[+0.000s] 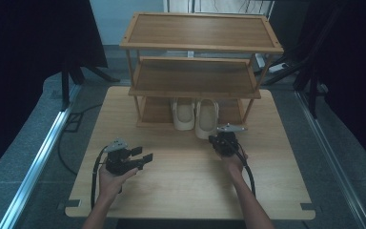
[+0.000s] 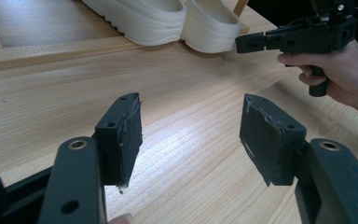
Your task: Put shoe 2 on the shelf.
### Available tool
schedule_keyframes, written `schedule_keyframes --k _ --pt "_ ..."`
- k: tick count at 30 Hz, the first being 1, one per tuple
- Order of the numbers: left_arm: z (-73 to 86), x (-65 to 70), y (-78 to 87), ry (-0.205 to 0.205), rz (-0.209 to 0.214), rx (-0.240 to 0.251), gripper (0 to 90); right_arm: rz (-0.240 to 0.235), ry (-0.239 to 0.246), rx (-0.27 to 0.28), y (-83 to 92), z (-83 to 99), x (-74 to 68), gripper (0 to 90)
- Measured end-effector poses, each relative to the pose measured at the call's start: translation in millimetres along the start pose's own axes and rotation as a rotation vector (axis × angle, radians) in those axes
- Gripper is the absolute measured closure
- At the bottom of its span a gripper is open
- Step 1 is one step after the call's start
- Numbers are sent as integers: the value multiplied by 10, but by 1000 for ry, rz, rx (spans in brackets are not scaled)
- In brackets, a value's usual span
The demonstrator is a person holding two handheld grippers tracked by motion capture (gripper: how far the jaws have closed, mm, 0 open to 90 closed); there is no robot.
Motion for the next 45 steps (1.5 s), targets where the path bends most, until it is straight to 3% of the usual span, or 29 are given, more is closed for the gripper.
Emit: schedule_keyframes --k 18,23,28,31,37,41,45 --pt "0 -25 9 3 -5 1 391 31 -49 24 -242 -162 63 892" --pt "0 -18 7 1 -6 1 391 32 -38 25 -226 -146 42 808" --pt "-1 -20 13 0 -9 0 391 30 -1 68 -75 -114 -36 654" --pt "2 -13 18 -2 -11 1 391 5 15 84 42 -90 -64 571" --pt "-2 2 13 -10 -8 0 391 -60 51 124 336 -23 -122 516" --pt "6 -10 7 -12 -9 -8 385 -104 39 143 550 87 -110 490" --pt "22 -29 -7 -11 -16 -18 382 -104 49 143 729 240 -68 470"
Point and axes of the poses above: each handheld gripper's, and its own axes: y roughly backward along the jaws, z roughly out of its underside, x roughly to its right, the point moved 2 cm from there along -y, roughly forward along the jaws, and after that the axes turned 7 degrees about -y, right-handed, at the moved point
